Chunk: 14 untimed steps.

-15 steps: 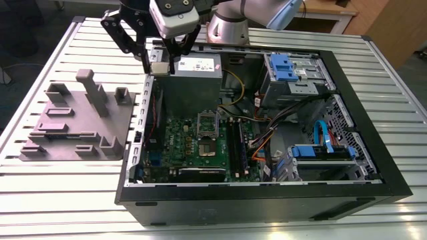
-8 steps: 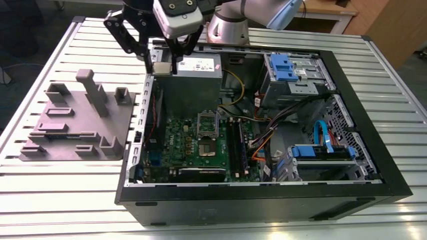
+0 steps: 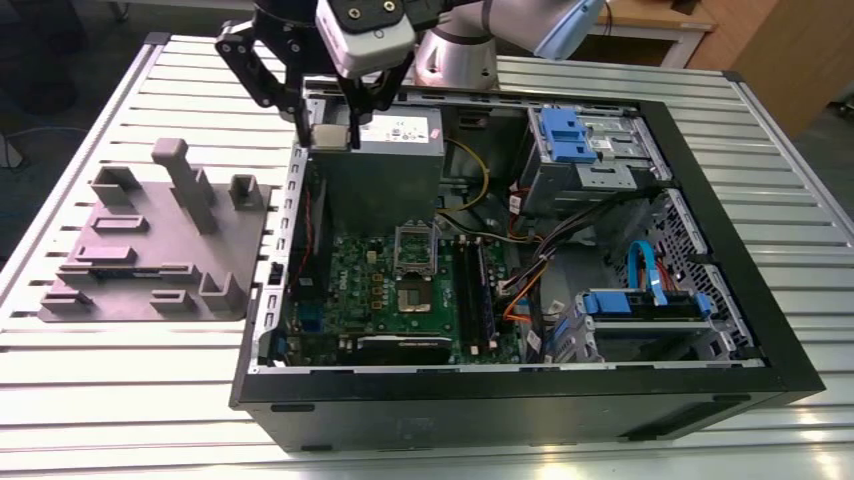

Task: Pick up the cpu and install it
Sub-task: 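Pick up the cpu and move it towards the insertion slot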

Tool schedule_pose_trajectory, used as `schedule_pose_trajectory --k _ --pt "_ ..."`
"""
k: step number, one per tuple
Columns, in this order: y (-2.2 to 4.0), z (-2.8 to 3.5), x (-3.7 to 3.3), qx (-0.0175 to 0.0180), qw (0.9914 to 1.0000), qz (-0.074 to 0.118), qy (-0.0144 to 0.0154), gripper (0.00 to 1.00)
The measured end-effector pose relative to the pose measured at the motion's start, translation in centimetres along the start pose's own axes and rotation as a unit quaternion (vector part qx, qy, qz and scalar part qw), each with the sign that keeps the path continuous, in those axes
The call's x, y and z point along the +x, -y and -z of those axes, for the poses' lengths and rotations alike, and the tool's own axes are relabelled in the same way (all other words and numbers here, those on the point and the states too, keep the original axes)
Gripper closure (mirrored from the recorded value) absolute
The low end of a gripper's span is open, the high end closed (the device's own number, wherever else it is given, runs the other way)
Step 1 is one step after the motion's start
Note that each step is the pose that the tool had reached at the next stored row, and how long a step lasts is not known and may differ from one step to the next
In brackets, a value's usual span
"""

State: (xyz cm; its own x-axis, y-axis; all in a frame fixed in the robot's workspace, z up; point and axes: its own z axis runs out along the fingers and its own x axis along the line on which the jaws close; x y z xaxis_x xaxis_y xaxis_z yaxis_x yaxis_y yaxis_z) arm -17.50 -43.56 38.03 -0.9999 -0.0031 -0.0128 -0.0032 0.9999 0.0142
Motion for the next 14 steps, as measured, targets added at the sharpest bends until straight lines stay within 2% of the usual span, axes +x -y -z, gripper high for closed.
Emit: schedule_pose_trajectory --k 14 --pt "0.0 -0.01 -0.9 0.0 1.0 0.0 0.0 0.53"
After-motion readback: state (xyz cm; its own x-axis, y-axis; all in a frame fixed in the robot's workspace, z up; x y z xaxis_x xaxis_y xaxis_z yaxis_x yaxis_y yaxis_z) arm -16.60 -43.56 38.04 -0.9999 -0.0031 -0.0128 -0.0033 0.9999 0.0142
